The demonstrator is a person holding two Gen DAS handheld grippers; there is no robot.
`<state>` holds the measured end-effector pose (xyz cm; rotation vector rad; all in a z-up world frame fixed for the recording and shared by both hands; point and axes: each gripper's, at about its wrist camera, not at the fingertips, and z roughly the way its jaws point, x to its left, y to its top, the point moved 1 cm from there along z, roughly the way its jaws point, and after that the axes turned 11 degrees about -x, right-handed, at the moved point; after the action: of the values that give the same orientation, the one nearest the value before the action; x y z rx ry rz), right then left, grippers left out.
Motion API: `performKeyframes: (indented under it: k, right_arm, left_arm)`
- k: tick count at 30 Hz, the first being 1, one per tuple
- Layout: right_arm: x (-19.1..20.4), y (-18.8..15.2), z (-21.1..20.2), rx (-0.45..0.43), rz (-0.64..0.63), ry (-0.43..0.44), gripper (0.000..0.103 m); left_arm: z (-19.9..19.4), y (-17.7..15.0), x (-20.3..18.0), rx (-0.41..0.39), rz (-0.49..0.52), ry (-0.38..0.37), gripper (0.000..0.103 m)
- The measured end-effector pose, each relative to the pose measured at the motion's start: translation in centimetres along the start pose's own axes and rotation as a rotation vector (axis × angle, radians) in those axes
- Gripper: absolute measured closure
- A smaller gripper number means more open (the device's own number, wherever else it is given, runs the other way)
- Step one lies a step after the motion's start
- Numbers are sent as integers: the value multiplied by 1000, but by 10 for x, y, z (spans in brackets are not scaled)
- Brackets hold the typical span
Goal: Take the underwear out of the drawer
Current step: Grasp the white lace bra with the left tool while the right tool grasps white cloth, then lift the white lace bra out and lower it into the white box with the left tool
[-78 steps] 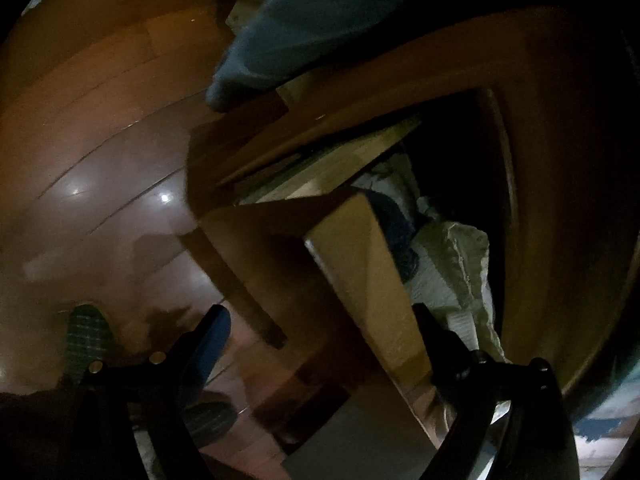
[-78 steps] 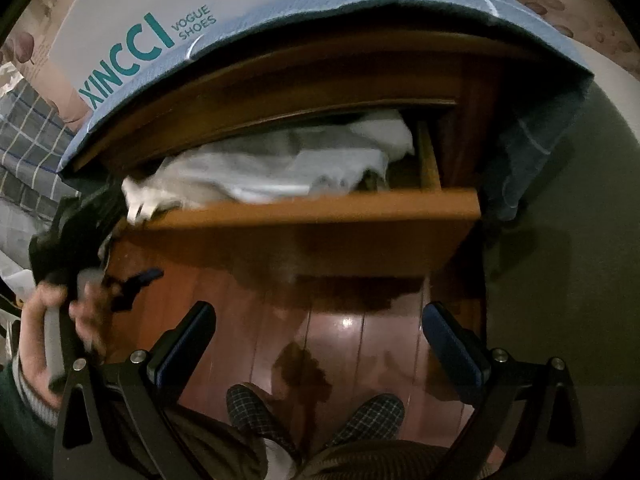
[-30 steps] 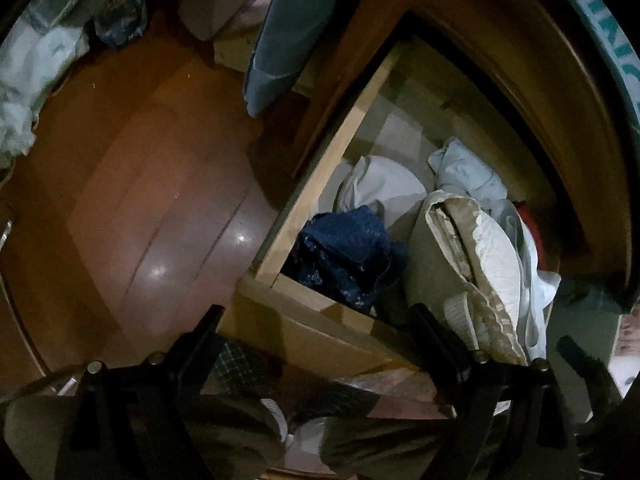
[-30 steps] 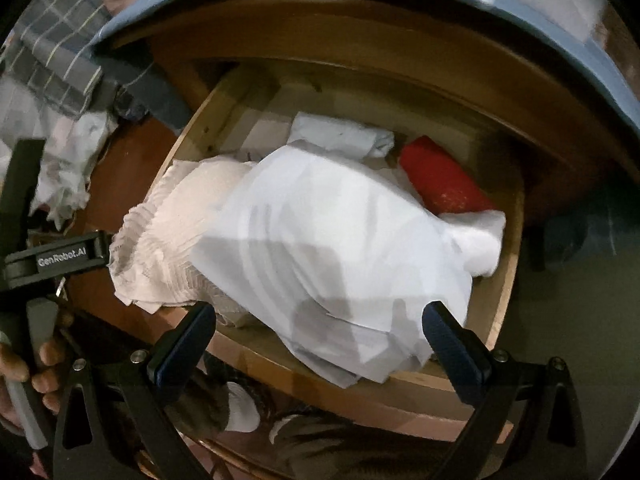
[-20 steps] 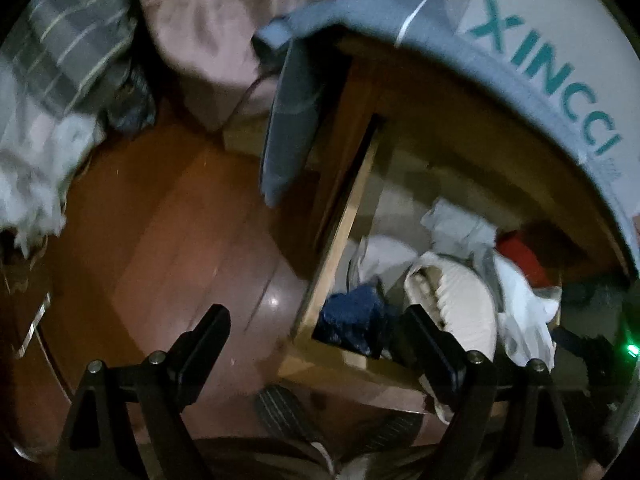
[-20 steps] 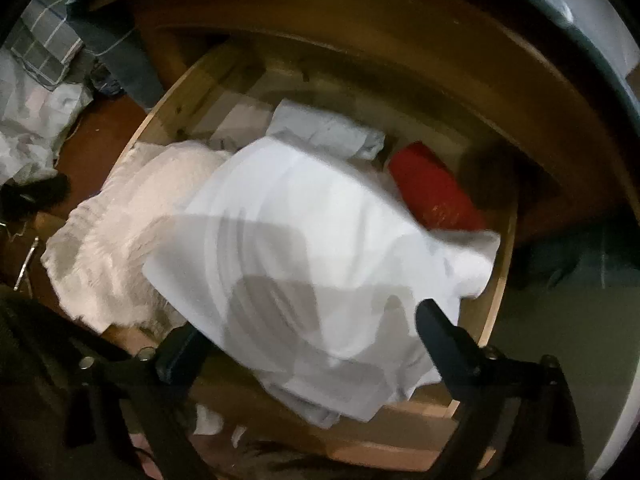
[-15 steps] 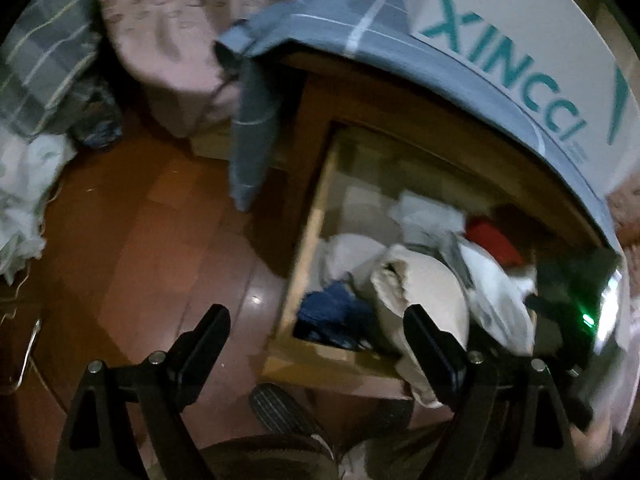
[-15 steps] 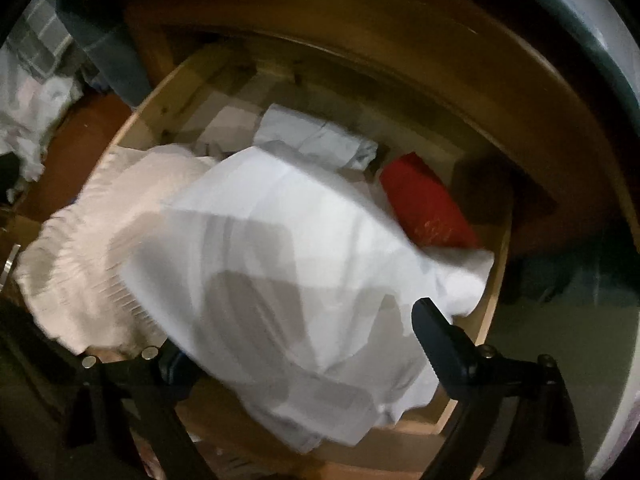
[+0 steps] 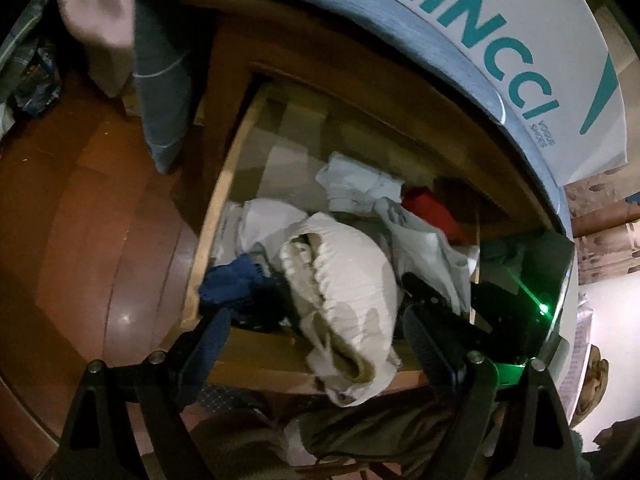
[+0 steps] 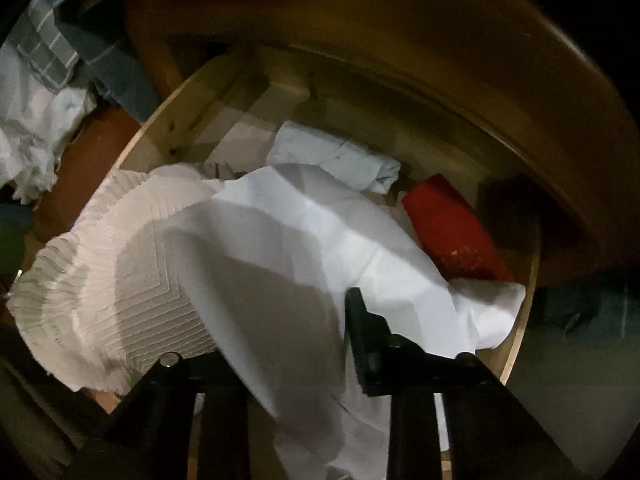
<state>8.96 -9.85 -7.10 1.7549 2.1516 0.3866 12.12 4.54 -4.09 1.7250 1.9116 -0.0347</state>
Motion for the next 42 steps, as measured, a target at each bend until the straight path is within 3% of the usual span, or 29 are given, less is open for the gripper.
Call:
performKeyframes:
  k: [11, 21, 26, 28, 30, 33, 36, 42]
  right_arm:
    - [-29, 0, -48, -117, 150, 67, 89]
    - [-50, -16, -51, -111, 294, 158, 89]
    - [-52, -17, -46, -98, 310, 187, 89]
    - [-54, -17, -43, -90, 322, 200, 89]
    - [-56, -18, -43, -86, 326, 204, 89]
    - [-54, -19, -43, -85, 322, 203, 89]
    - [-52, -18, -43, -82, 318, 199, 88]
    - [-51, -19, -43, -83, 312, 186, 89]
  left_arm:
    - [22, -3, -29, 60, -9, -49, 11]
    - [65, -10, -28, 141, -48, 27, 11]
    - [75, -13, -39, 134, 11, 84, 11]
    - [78, -14, -37, 137, -1, 110, 14]
    - [75, -14, -37, 124, 12, 140, 39]
    - [71, -13, -39, 119, 22, 138, 55]
    - [65, -12, -44, 104, 56, 131, 64]
    - [52, -13, -47, 79, 61, 108, 69]
